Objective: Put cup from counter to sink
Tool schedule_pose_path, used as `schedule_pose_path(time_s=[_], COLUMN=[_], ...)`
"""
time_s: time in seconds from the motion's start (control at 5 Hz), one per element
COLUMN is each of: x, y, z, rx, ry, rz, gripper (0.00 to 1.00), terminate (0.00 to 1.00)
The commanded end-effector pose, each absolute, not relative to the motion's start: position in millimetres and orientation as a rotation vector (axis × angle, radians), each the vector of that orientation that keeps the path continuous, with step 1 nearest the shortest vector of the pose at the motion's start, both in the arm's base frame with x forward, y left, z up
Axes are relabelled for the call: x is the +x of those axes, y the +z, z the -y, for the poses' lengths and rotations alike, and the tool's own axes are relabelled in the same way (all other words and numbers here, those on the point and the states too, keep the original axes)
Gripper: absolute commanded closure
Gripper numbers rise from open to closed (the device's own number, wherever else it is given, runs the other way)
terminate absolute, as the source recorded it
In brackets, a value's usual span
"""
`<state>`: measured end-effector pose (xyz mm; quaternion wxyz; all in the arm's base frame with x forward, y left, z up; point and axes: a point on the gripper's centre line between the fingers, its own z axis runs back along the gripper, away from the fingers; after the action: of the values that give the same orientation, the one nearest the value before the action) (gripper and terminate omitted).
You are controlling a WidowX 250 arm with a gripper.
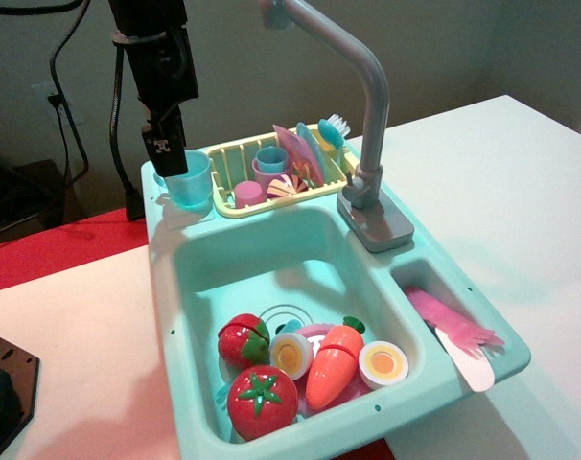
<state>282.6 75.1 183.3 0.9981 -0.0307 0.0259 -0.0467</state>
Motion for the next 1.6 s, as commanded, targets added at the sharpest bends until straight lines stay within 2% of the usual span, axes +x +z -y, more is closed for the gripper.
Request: schedule_pose_path(time_s=[0.0,0.2,0.6,1.0,1.2,1.4], x=[283,295,292,288,286,286], y=[183,183,161,153,155,156], z=[-75,-73,-73,-71,-72,-72], rx=[-0.062,-0.030,-0.025,-0.012,-0.013,-0.016], ry=[-0.093,-0.090,-0.083,-0.076,-0.074,-0.074], rz=[-0.052,-0.049,-0.100,-0.109,-0.074,-0.063], gripper=[0.00,0.00,0.00,0.00,1.00,1.00], terminate=[0.00,0.00,0.00,0.00,0.00,0.00])
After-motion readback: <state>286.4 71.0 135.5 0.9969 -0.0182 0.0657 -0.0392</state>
